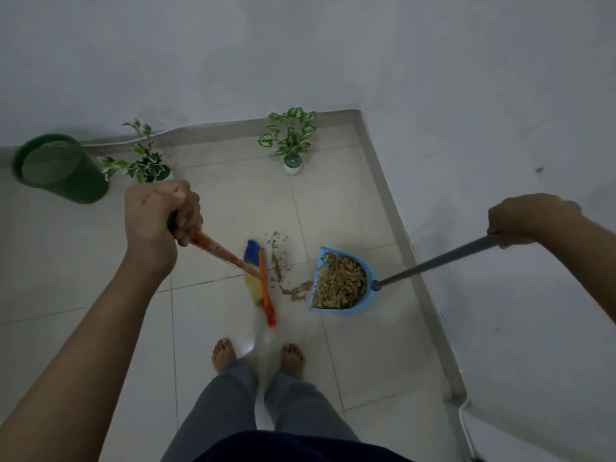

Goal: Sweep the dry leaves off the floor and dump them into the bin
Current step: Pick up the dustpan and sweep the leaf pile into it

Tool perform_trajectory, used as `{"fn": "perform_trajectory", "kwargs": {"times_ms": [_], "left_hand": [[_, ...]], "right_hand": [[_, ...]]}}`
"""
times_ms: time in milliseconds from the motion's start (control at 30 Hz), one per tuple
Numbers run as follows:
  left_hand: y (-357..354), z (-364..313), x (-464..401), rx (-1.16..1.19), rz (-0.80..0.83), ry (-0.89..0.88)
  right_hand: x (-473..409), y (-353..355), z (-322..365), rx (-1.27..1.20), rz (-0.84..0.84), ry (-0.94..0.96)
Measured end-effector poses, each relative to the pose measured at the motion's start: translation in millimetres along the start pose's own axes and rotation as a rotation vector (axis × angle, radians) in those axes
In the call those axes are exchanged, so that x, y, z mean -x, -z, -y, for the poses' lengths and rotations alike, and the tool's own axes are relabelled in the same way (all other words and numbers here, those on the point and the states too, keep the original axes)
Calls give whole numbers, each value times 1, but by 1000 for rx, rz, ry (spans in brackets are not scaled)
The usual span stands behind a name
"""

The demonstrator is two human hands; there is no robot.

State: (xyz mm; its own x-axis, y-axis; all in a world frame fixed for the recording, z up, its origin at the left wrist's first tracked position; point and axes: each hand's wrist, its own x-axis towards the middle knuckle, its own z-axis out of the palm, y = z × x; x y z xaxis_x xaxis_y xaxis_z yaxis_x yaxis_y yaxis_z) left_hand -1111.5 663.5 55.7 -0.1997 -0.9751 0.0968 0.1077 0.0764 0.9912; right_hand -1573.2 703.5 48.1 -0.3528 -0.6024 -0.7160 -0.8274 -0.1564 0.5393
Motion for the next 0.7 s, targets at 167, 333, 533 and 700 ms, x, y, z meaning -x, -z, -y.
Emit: {"fn": "perform_trajectory", "kwargs": {"times_ms": [167, 333, 533, 700], "left_hand": [[-7, 2, 3, -2, 18, 10], [-13, 2, 3, -12, 52, 8], [-17, 4, 4, 4, 34, 25], [-13, 6, 3, 6, 32, 23]], "right_hand": [[16, -47, -4, -70, 105, -133], [18, -71, -3, -111, 155, -217], [3, -81, -2, -135, 174, -224], [-13, -81, -2, -148, 173, -226]]}}
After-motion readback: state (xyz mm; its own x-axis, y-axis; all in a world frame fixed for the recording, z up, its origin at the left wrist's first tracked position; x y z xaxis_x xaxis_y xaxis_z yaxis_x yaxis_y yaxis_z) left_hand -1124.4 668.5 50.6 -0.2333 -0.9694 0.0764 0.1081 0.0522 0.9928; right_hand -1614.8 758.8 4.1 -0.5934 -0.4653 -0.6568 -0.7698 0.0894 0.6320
